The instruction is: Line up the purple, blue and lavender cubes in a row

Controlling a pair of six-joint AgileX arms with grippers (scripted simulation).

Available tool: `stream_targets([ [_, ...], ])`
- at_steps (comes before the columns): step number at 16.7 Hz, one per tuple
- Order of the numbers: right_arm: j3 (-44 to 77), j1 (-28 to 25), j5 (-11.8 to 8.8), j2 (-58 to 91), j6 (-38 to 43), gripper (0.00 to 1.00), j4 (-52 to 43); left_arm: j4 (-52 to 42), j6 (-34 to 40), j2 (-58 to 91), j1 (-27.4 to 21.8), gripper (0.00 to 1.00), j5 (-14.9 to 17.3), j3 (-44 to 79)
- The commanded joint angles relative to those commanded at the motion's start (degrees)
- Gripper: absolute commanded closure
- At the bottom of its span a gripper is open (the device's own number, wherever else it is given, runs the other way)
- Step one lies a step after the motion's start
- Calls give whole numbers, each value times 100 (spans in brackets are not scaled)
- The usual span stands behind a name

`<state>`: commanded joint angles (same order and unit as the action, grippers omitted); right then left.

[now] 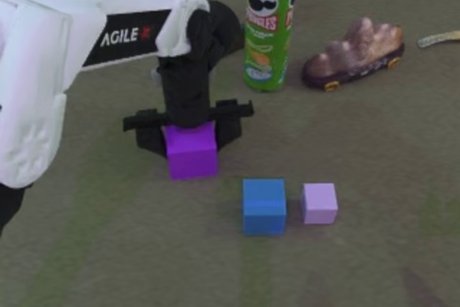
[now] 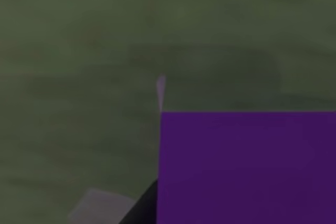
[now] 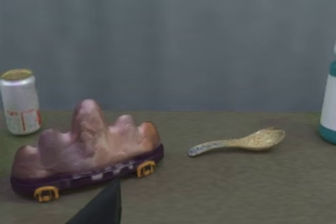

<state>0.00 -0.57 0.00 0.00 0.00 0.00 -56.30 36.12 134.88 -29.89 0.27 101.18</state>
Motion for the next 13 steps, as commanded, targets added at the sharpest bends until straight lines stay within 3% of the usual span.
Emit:
stream_targets([
  [4, 0, 0, 0, 0, 0, 0, 0, -257, -4, -98, 30, 100, -11, 201],
  [9, 0, 0, 0, 0, 0, 0, 0, -1240, 2, -367, 105, 100, -16, 860],
  [13, 0, 0, 0, 0, 0, 0, 0, -1368, -6, -429, 117, 100, -17, 961],
])
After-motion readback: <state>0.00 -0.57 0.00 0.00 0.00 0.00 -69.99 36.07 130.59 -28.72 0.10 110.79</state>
